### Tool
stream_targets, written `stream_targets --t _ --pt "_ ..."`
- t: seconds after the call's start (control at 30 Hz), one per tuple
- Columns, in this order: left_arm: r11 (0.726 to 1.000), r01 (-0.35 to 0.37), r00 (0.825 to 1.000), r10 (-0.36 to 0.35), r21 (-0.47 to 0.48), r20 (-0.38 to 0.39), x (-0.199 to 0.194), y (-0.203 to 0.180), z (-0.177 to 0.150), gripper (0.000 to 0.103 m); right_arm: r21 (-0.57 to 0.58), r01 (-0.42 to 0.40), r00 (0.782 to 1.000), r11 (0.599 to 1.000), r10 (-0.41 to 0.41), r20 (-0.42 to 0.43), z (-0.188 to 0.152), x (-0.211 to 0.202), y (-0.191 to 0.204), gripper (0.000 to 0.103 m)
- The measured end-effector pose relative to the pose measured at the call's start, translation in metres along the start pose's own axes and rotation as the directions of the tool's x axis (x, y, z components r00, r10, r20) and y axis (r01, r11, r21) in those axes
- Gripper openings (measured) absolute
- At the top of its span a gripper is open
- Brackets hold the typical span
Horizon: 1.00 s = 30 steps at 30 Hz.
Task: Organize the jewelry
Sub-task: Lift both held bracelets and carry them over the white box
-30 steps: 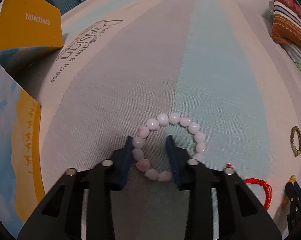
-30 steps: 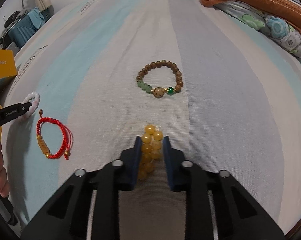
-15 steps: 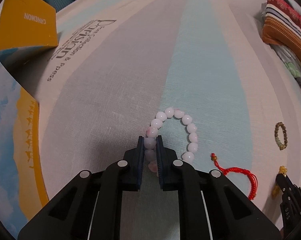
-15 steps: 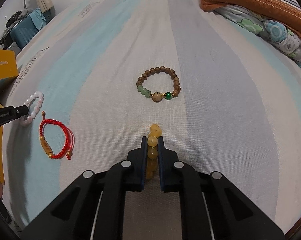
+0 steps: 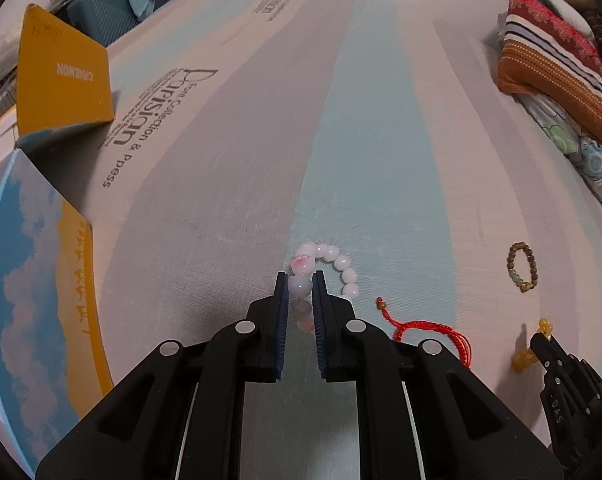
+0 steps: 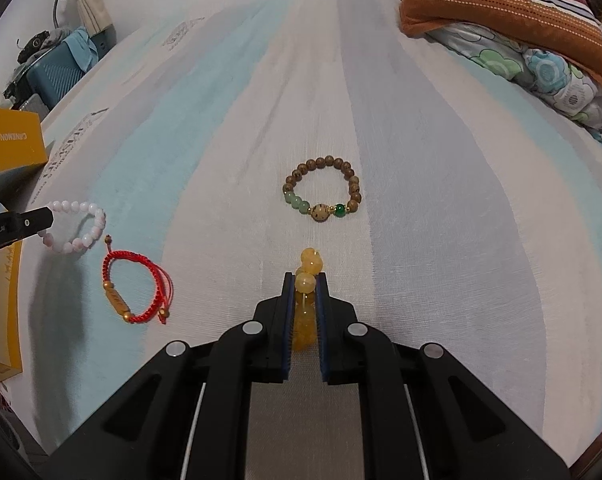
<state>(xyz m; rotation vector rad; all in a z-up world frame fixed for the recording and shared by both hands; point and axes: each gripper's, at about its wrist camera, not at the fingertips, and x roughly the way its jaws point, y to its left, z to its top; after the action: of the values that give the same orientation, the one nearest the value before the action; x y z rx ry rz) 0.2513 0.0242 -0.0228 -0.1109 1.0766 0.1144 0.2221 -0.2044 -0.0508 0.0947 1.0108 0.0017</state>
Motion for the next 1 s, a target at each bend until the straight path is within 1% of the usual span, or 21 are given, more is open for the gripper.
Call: stream_targets --t 0.47,0.63,0.77,1.0 --pt "0.999 0.017 0.999 -0.018 0.028 0.032 -0.036 -0.004 -0.009 0.011 0.017 0.009 0.999 1.000 -0.009 0.031 0.004 -0.033 0.003 0.009" --pt "0.999 0.033 0.999 -0.035 0.031 0.042 -0.053 -0.002 -0.017 0.011 0.015 0.010 0.999 1.000 -0.011 0.044 0.001 -0.047 0.007 0.009" --pt "0.998 0.049 0.997 -0.051 0.044 0.051 -0.070 -0.001 -0.025 0.011 0.000 0.020 0.999 1.000 -0.020 0.038 0.000 -0.053 0.013 0.009" --pt "0.996 0.049 0.995 -0.055 0.071 0.084 -0.100 0.002 -0.037 0.011 0.008 0.014 0.998 1.000 -0.015 0.054 0.001 -0.077 0.024 0.009"
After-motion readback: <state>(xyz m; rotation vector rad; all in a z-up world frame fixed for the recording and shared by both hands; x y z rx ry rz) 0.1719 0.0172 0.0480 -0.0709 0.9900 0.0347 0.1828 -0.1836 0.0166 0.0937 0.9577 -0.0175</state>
